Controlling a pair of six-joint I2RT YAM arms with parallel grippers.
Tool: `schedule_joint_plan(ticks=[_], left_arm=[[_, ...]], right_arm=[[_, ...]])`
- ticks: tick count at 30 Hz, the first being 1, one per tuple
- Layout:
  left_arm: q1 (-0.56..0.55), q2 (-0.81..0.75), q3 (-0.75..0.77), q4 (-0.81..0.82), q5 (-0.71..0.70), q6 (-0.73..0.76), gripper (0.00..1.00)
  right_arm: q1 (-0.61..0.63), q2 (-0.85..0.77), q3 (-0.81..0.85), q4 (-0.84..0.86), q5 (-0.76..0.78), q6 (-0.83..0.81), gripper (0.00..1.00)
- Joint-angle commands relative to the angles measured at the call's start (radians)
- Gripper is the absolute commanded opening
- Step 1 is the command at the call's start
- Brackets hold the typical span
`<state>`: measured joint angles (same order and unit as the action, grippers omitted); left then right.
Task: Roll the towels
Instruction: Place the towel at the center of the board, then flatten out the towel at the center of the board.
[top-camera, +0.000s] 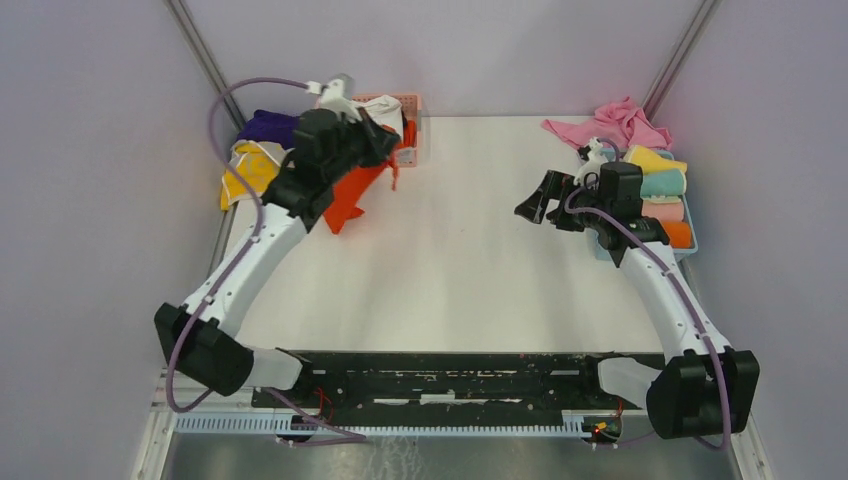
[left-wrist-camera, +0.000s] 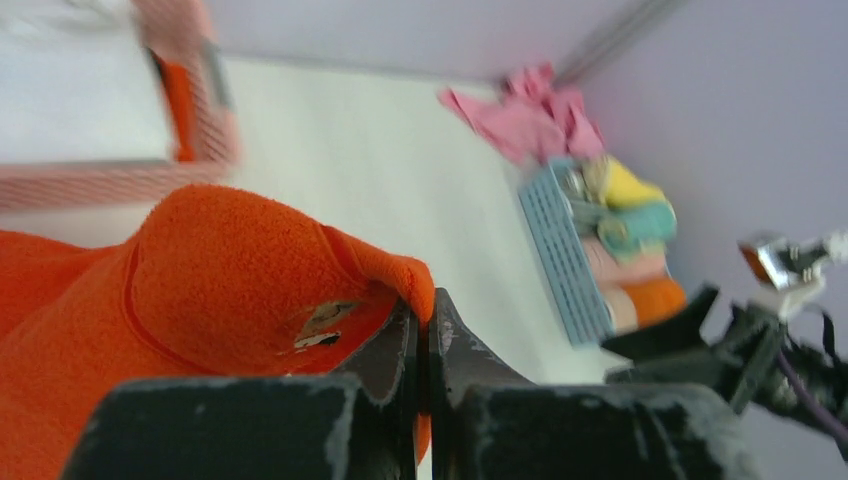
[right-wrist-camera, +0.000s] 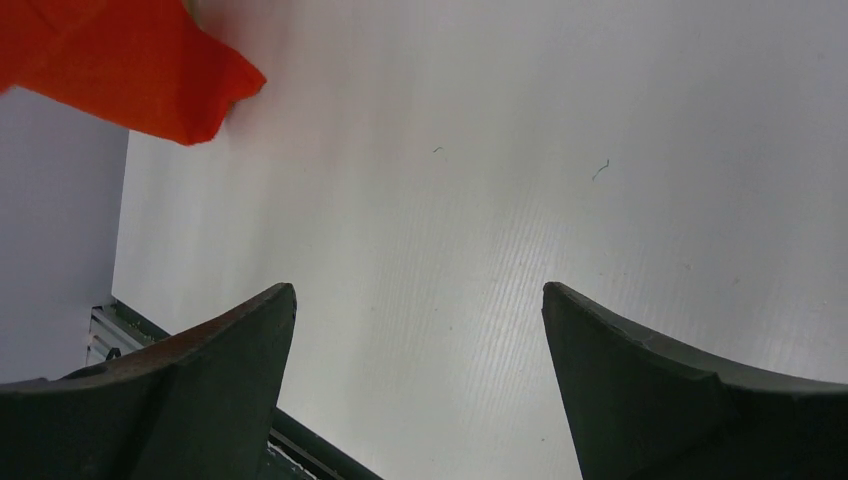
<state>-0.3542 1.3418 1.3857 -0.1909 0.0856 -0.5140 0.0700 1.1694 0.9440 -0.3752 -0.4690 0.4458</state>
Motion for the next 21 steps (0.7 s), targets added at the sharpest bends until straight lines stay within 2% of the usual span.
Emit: schedule_joint_plan(ticks=[1,4,6,8,11,15,21], left_arm=[[-0.234,0.115,-0.007,0.000,0.054,-0.092,0.08],[-0.390,0.223,0.070,-0.018,0.070,-0.072,0.21],[-0.454,0.273,0.108,-0.048,0.072,-0.062,0.34],[-0.468,0.286,0.101,-0.056,0.081,-0.069,0.44],[-0.466,0.255,0.045,-0.086,0.046,-0.061,0.52],[-0.416,0.195,-0.059,-0.143,-0.048,-0.043,0.59],[-0.198,0.157,-0.200,-0.172,-0.071,-0.056,0.60]], right_arm=[[0.009,-0.055,0.029,-0.003,0.044,-0.024,1.00],[0.013,-0.078,0.023,-0.034,0.076,-0.045,1.00],[0.018,-0.089,0.016,-0.049,0.092,-0.058,1.00],[0.024,-0.090,0.007,-0.060,0.100,-0.064,1.00],[0.042,-0.075,-0.003,-0.068,0.102,-0.082,1.00],[0.080,-0.022,-0.006,-0.062,0.104,-0.092,0.99],[0.116,0.084,0.016,-0.114,0.180,-0.096,0.95]])
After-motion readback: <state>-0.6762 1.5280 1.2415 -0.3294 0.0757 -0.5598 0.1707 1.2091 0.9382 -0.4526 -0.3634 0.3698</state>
